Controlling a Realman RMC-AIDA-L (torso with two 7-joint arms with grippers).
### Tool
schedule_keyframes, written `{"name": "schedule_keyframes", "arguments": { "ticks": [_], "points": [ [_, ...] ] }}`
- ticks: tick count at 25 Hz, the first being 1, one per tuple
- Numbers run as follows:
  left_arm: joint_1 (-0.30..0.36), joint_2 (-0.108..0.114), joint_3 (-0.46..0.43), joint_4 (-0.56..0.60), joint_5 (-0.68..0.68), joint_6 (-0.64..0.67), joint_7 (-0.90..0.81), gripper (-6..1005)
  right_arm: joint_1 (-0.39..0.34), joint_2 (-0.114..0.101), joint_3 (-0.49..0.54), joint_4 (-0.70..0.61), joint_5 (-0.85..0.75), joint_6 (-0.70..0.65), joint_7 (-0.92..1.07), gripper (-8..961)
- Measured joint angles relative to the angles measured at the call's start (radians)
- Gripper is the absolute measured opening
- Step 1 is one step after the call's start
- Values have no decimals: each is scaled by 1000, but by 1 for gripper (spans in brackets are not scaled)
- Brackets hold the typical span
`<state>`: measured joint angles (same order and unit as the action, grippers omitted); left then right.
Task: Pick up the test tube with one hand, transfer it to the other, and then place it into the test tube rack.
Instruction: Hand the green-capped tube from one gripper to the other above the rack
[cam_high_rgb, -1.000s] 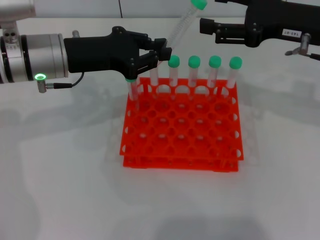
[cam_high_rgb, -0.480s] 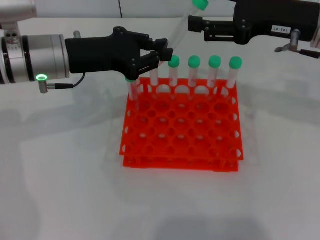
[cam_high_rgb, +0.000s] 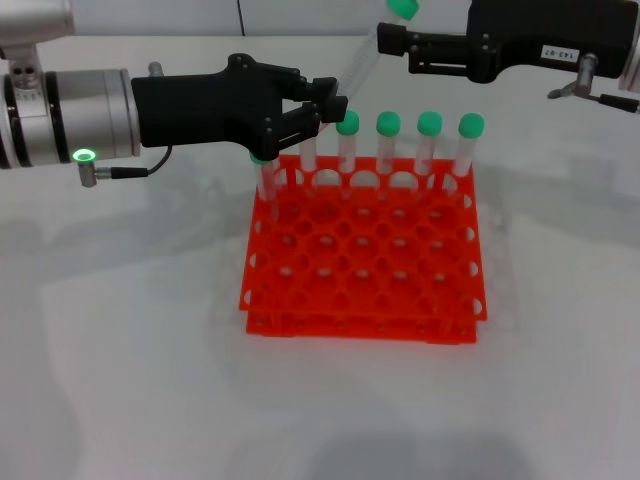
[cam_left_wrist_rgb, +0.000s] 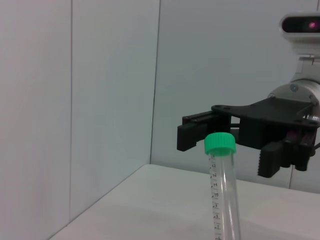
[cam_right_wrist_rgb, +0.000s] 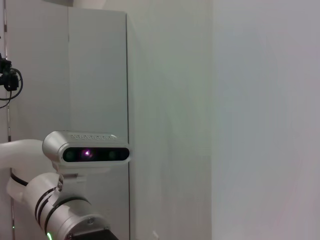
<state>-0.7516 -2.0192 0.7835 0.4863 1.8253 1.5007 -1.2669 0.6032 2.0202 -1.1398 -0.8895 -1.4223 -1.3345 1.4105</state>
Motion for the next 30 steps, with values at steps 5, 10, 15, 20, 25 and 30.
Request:
{"name": "schedule_keyframes", "arguments": {
  "ticks": [5, 10, 15, 20, 25, 30],
  "points": [
    [1, -1, -2, 0, 0, 7, 2, 237, -1, 0, 0, 0, 2, 0, 0, 751],
    [2, -1, -3, 0, 0, 7, 4, 238, -3, -1, 0, -1, 12, -4, -1, 582],
    [2, -1, -3, 0, -2, 7, 5, 240, -5, -2, 0, -1, 13, -1, -1, 479],
    [3, -1, -3, 0, -2, 7, 5, 241, -5, -1, 0, -2, 13, 0, -1, 460],
    [3, -3, -3, 0, -3, 7, 5, 242, -5, 0, 0, -2, 13, 0, -2, 432],
    [3, -3, -3, 0, -3, 7, 5, 244, 0, 1, 0, 7, 13, 0, -2, 390]
  ]
}}
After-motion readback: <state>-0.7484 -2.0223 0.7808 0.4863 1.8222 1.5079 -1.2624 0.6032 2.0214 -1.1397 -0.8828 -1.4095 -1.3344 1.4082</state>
